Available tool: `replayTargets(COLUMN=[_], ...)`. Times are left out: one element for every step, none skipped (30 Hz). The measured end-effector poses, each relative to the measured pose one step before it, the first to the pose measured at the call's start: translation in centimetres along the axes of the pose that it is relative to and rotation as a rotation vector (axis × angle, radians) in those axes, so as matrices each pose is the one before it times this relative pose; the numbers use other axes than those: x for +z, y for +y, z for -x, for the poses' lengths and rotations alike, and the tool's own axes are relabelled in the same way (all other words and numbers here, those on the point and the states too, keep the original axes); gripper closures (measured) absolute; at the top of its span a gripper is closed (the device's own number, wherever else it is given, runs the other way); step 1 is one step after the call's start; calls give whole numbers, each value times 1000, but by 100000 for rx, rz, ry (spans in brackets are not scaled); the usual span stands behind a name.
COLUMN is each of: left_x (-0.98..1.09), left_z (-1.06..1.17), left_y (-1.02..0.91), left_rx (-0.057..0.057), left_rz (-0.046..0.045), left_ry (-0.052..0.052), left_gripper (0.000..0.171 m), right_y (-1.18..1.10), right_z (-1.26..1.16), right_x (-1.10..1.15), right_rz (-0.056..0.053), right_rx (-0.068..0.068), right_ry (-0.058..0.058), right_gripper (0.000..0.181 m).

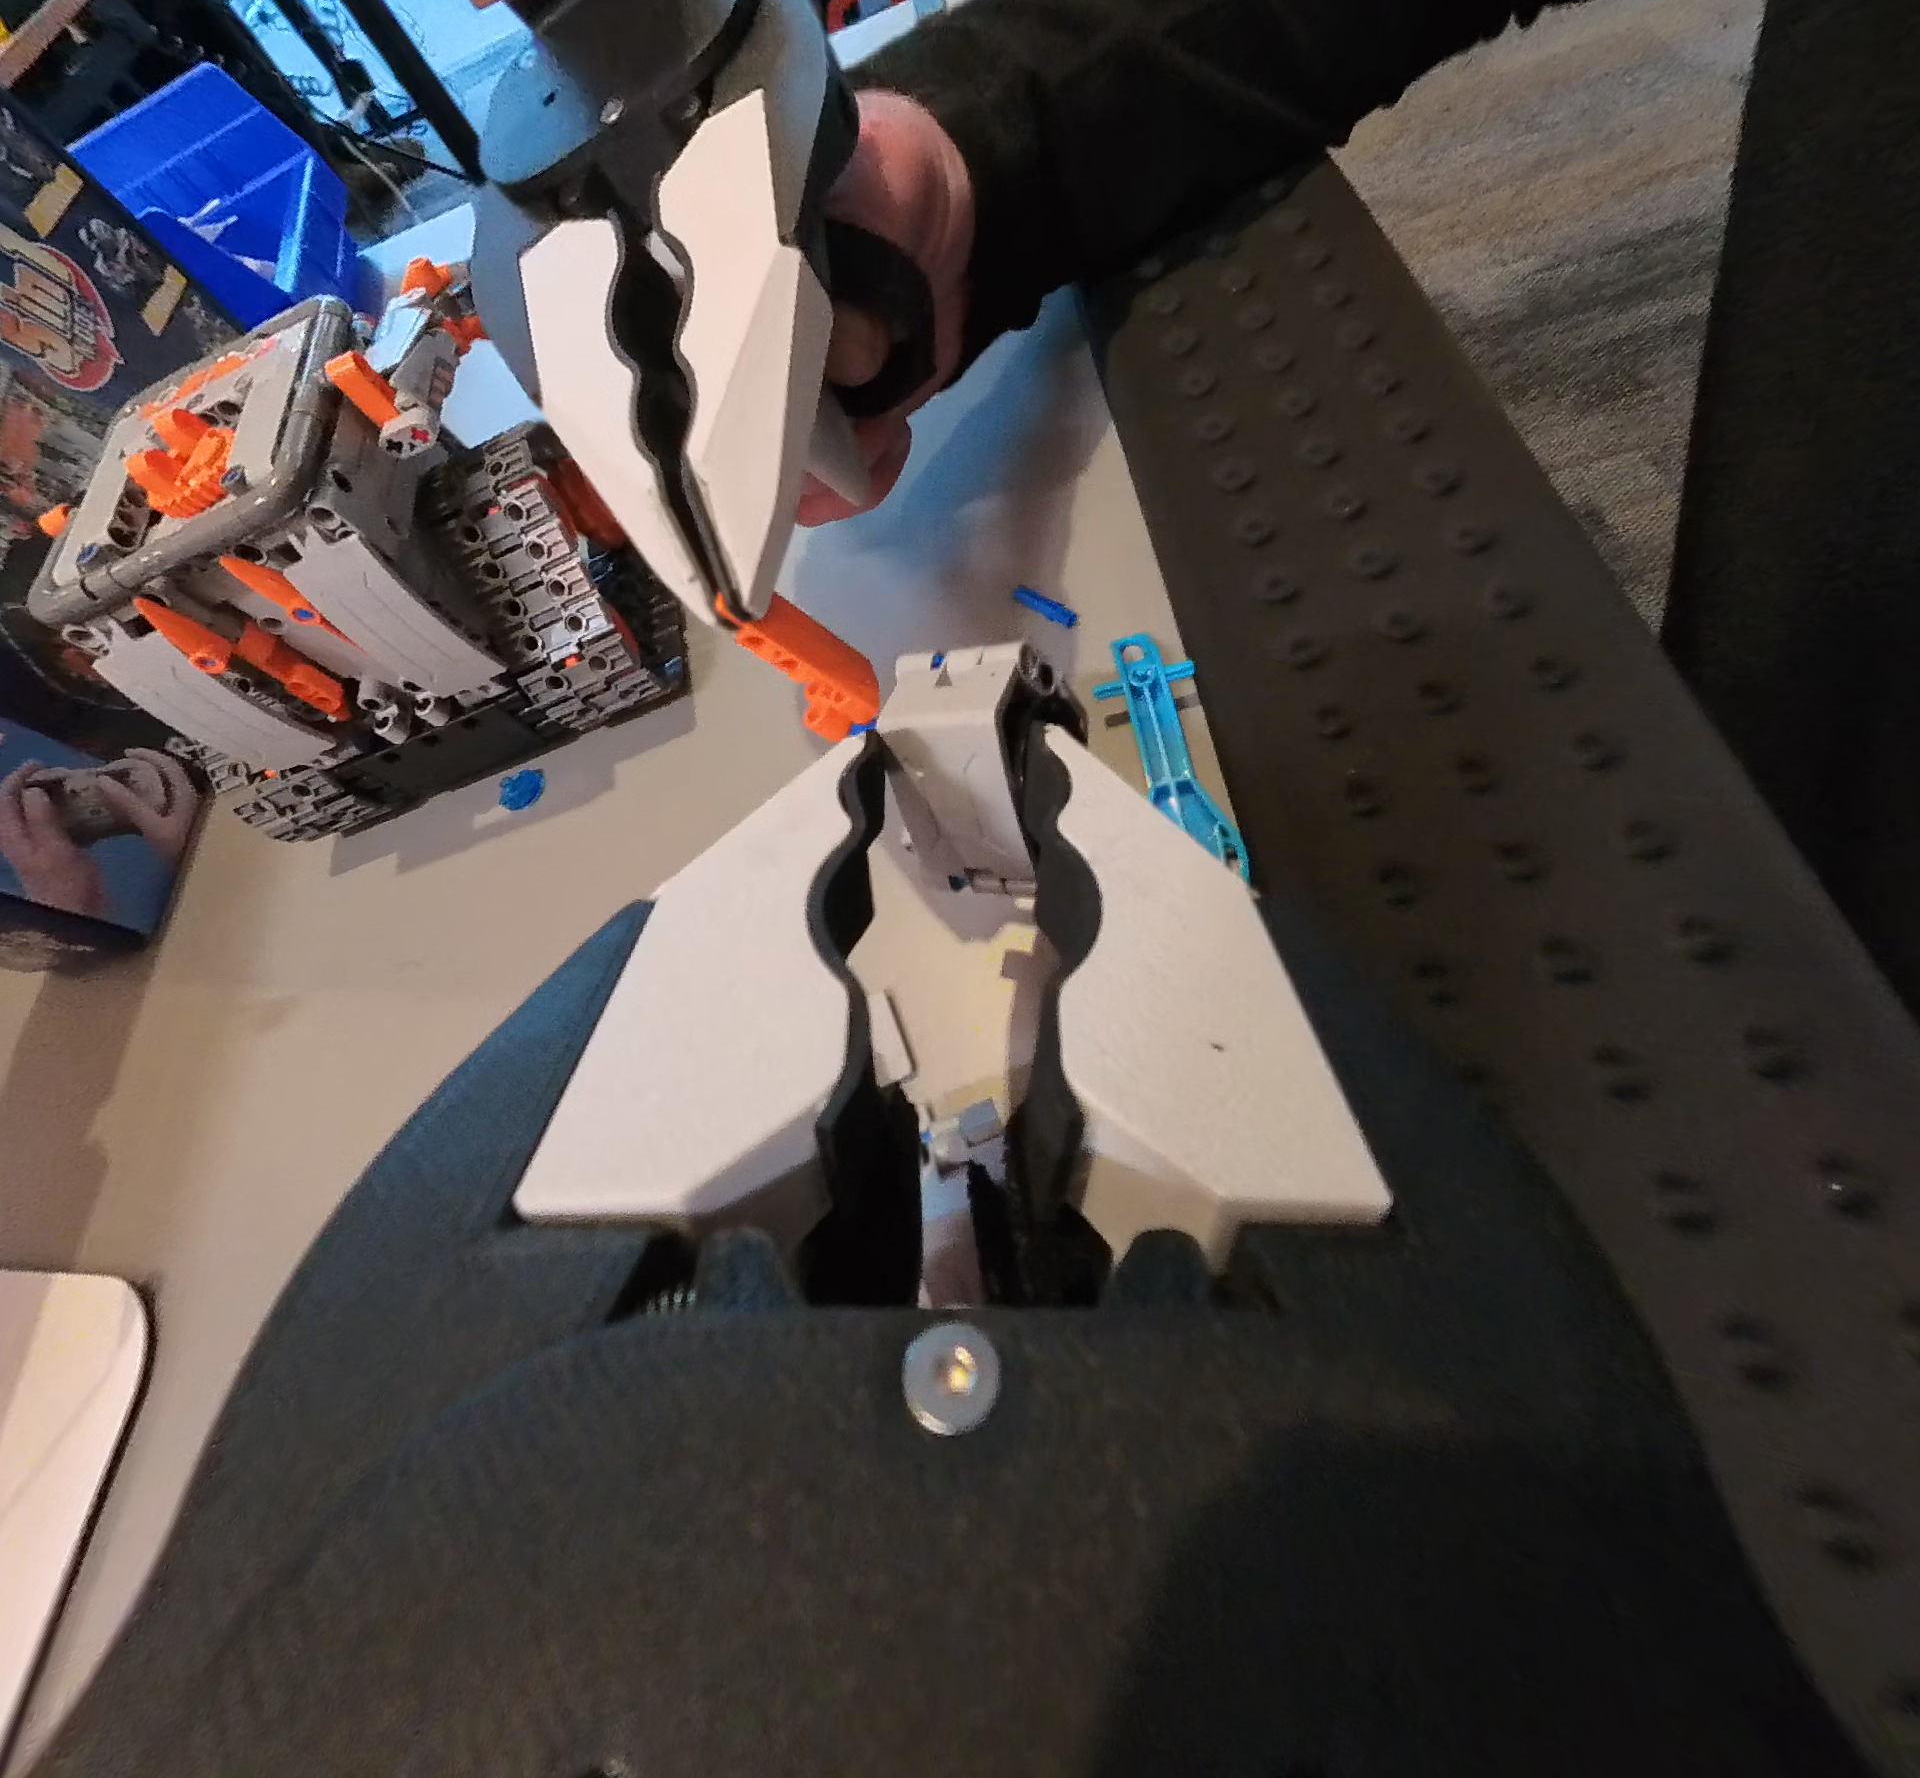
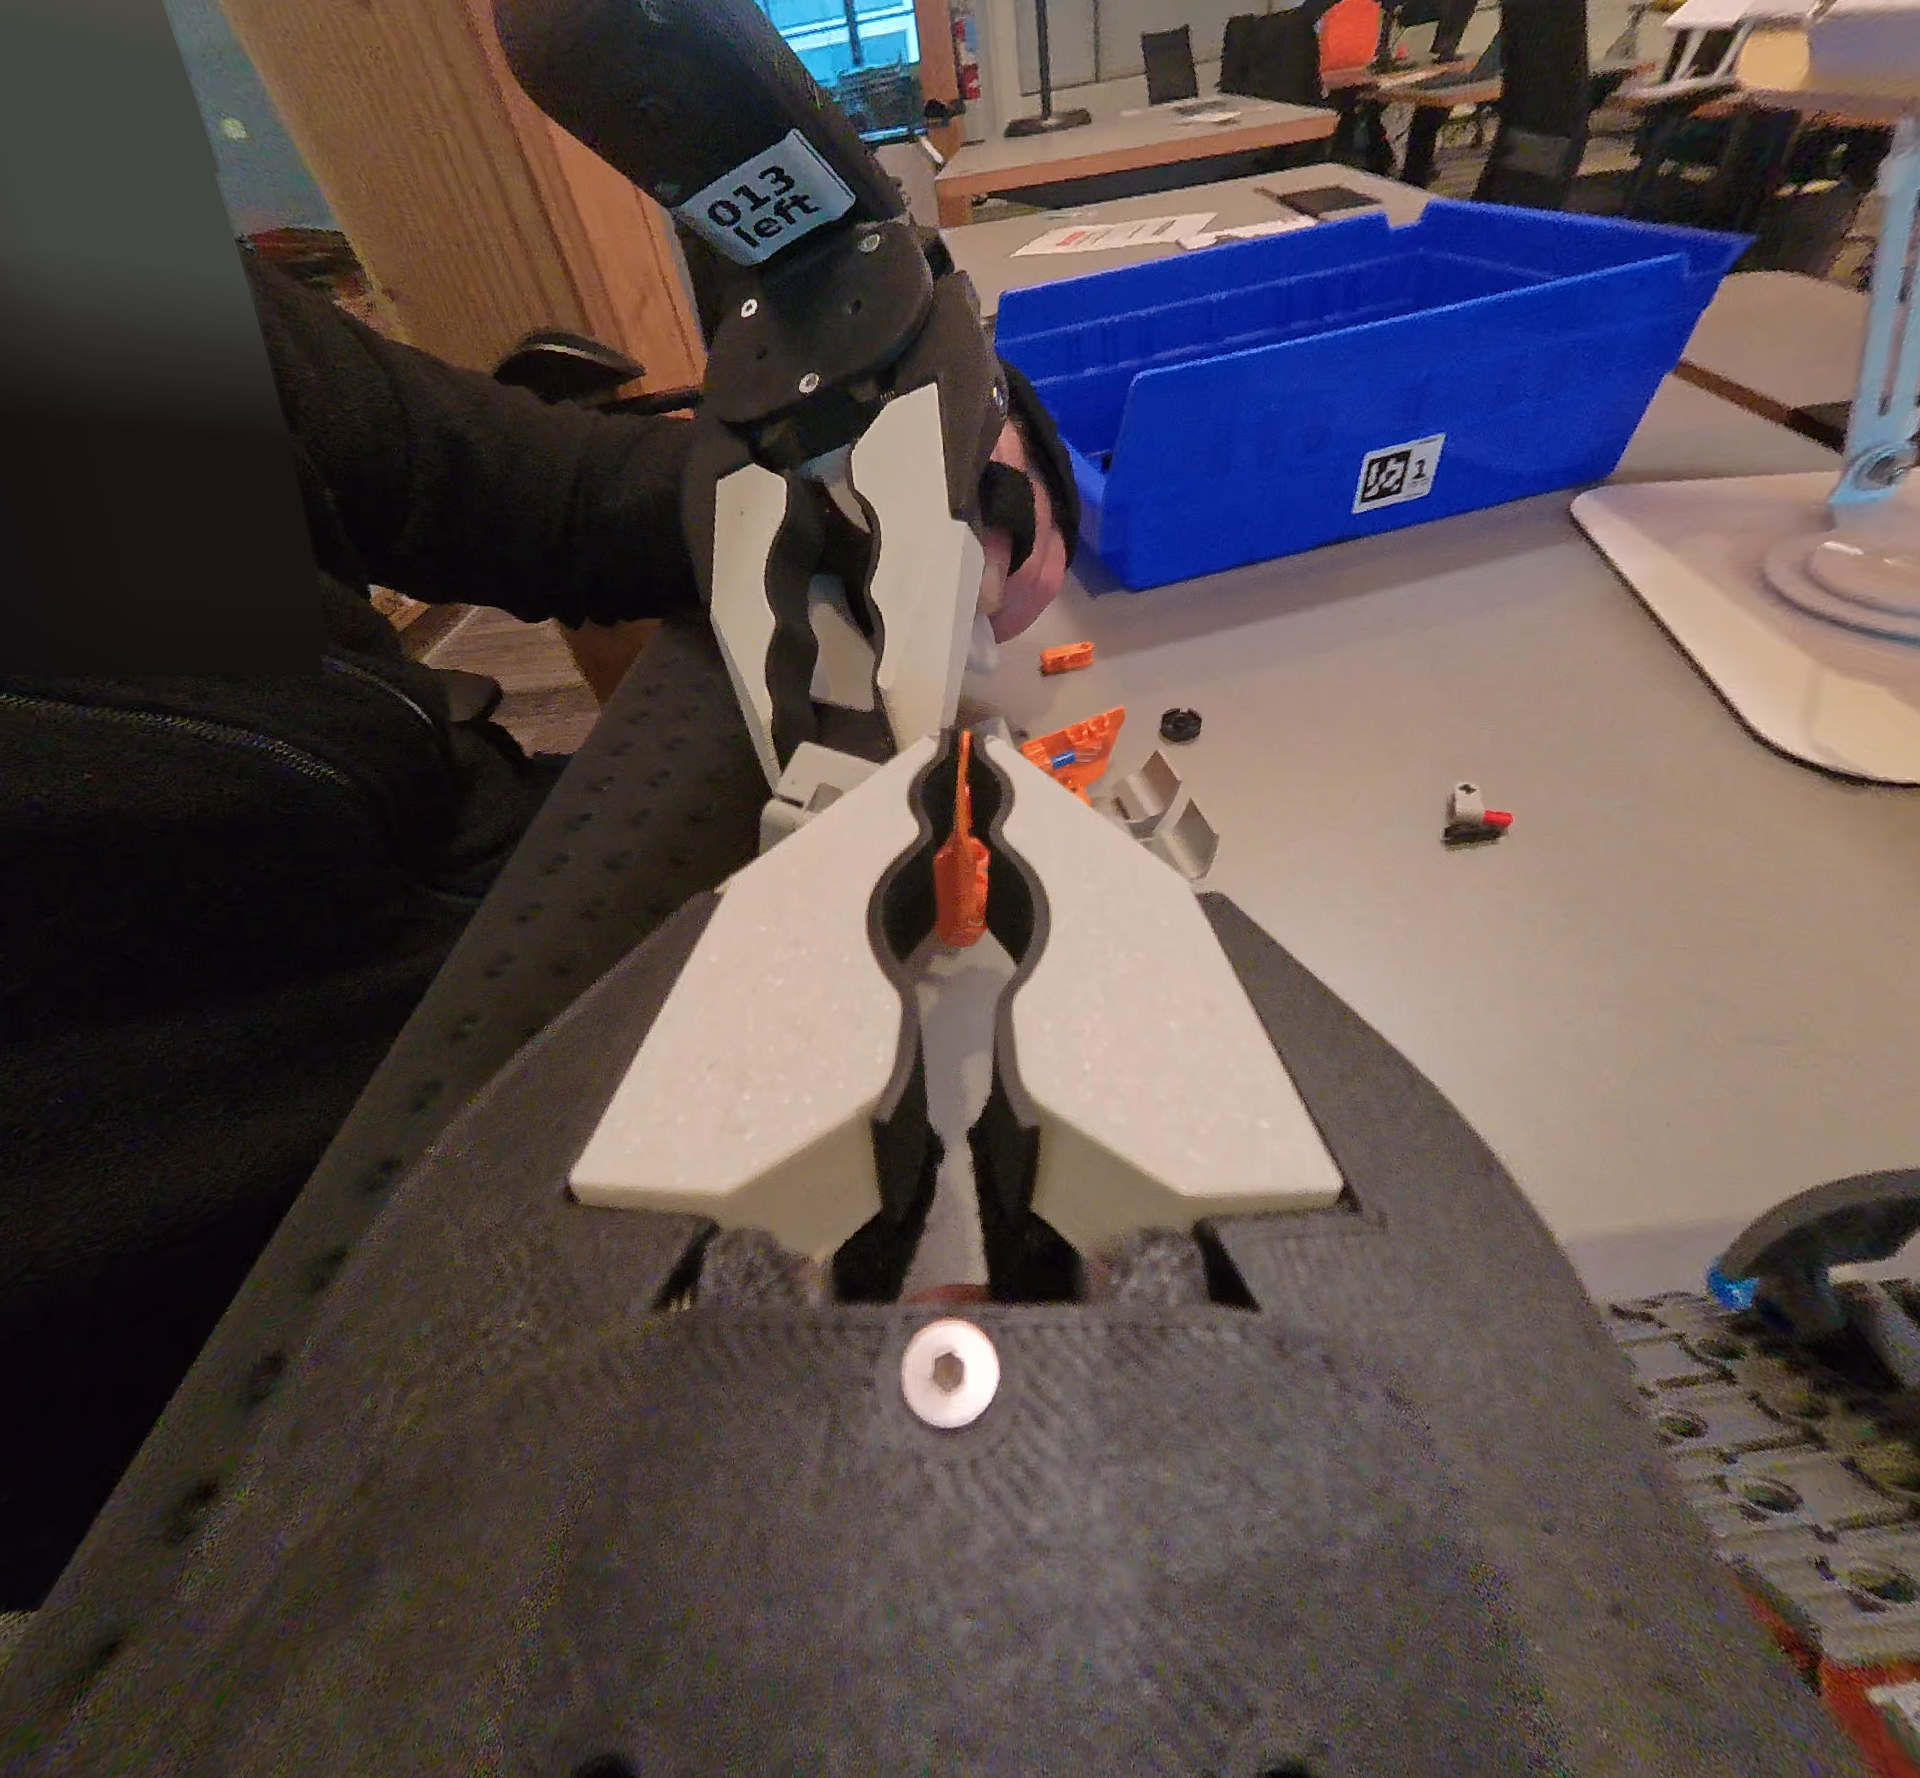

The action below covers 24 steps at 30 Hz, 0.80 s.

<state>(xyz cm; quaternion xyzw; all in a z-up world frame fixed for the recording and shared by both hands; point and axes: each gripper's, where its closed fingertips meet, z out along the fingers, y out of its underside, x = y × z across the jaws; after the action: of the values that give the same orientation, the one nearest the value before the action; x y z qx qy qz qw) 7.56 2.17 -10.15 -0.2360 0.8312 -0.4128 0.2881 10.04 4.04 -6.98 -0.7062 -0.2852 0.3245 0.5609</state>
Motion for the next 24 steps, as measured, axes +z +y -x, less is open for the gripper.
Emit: replayTargets(left_x=[120,117,32,-11,3,63,147,140,81,6,-10,1,-12,-18,4,-53,-138,-151,-116,-46,49,98,107,86], left_z=[-86,-195,70,48,-10,13,-3,-96,-107,-19,65,104,23,-70,10,122,75,42,178,137,-178,-282,-121,-62], left_y=[234,37,-131,-84,-77,0,211,55,-180,-169,-11,57,-43,-112,50,8,-197,-226,-80,61,136,71,127,189], left_rx=[2413,2963,1803,1703,1632,1873,2978,2513,863,1093,2184,2446,1449,158,607,1601,1369,1492,2990,4007,3498,2621,3104,4498], left_rz=[1678,783,318,692,159,639,2148,1258,-314,-288,713,1127,212,-410,330,96,-651,-357,591,1590,1787,1053,1303,2145], left_ry=[-646,-547,-1687,-1282,-1152,-1682,-1852,-1186,-562,-920,-1732,-2035,-1089,-56,-456,-1745,-1485,-1379,-2760,-2878,-861,-333,-1471,-2055], left_gripper=[147,147,147,148,148,148,147,148,148,148,148,147,148,147,147,147,147,147,147,147,147,147,147,147], right_y=[248,122,-64,45,138,50,79,85,-35,-41,-114,-195,-110,-37,-117,-93,-5,-155,-188,-84,-127,-137,35,25], right_z=[-180,-207,-115,-162,-132,-102,-126,-80,-63,-59,-6,35,53,56,45,11,-20,125,326,318,353,355,211,213], right_x=[-6,-95,-153,-140,-97,-76,14,72,21,-77,-123,-124,-43,-28,-66,-97,-103,-94,-43,17,14,13,16,-7], right_rz=[1592,1288,-91,-33,135,-473,-152,-121,-753,-681,-724,-1039,-644,-413,-902,-621,-30,-937,-1023,-432,-569,-613,217,20], right_rx=[-314,-274,1275,2412,2849,2819,1910,1496,1575,891,330,-10,-152,150,552,482,-172,-366,-224,-721,-887,-501,-404,-407], right_ry=[1320,1547,336,-36,-571,-674,-162,-463,-644,-443,-307,-194,-235,-527,-740,-646,-266,-865,-1804,-1505,-1663,-1796,-1292,-1439], right_gripper=[181,181,181,181,181,181,181,181,181,181,181,181,181,181,181,181,181,181,181,181,181,181,181,181])
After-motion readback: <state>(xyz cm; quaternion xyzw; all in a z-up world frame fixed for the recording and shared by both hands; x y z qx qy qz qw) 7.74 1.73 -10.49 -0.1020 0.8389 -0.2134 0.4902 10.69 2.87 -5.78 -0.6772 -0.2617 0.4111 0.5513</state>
